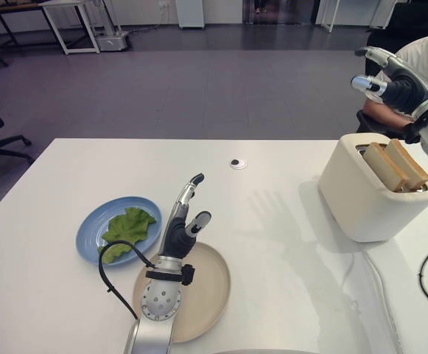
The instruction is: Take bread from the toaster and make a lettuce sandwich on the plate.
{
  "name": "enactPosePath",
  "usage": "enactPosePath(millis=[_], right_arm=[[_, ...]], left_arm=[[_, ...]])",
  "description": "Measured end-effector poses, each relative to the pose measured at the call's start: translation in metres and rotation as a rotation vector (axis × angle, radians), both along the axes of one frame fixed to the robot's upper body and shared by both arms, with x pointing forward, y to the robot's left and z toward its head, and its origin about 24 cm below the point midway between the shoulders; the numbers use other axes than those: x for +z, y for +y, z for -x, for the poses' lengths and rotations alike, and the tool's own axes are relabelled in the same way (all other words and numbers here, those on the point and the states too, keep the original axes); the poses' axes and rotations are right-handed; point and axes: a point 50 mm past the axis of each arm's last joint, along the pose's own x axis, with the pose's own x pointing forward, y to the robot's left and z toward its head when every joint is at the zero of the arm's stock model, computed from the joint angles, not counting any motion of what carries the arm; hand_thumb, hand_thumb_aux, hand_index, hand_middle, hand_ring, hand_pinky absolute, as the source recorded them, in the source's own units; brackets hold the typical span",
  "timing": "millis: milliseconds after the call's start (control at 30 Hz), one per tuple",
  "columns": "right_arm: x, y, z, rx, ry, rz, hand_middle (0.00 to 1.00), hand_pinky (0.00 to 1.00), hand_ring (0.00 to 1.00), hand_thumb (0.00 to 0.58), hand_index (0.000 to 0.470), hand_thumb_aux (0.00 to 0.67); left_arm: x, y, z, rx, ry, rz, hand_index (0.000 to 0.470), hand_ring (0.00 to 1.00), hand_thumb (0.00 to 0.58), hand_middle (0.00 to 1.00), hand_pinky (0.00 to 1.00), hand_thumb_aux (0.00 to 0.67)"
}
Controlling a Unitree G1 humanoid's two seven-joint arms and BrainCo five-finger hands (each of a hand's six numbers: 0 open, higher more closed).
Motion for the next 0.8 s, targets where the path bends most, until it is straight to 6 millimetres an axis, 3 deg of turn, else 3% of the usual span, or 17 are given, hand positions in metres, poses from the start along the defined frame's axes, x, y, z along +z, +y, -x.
enactPosePath(millis=[133,300,467,700,800], right_arm=[[-0.034,-0.058,0.002,-0.205,0.189,0.298,0.00,0.00,0.00,0.000,0.000,0.000],[-0.029,-0.056,-0.013,-0.235,0.214,0.463,0.00,0.00,0.00,0.000,0.000,0.000],[-0.044,-0.059,-0.013,-0.213,0.265,0.526,0.00,0.00,0.00,0.000,0.000,0.000],[-0.041,-0.076,-0.003,-0.250,0.269,0.549,0.00,0.00,0.00,0.000,0.000,0.000],[-0.034,-0.084,0.001,-0.279,0.263,0.452,0.00,0.00,0.00,0.000,0.000,0.000]], left_arm=[[-0.001,-0.001,0.001,-0.006,0.005,-0.002,0.000,0.00,0.000,0.00,0.00,0.000],[-0.006,0.005,0.016,0.090,0.025,0.025,0.000,0.00,0.000,0.00,0.00,0.000],[-0.006,0.007,0.019,0.106,0.026,0.027,0.000,0.00,0.000,0.00,0.00,0.000],[-0.004,0.007,0.017,0.099,0.018,0.024,0.000,0.00,0.000,0.00,0.00,0.000],[-0.003,0.006,0.015,0.093,0.011,0.023,0.000,0.00,0.000,0.00,0.00,0.000]])
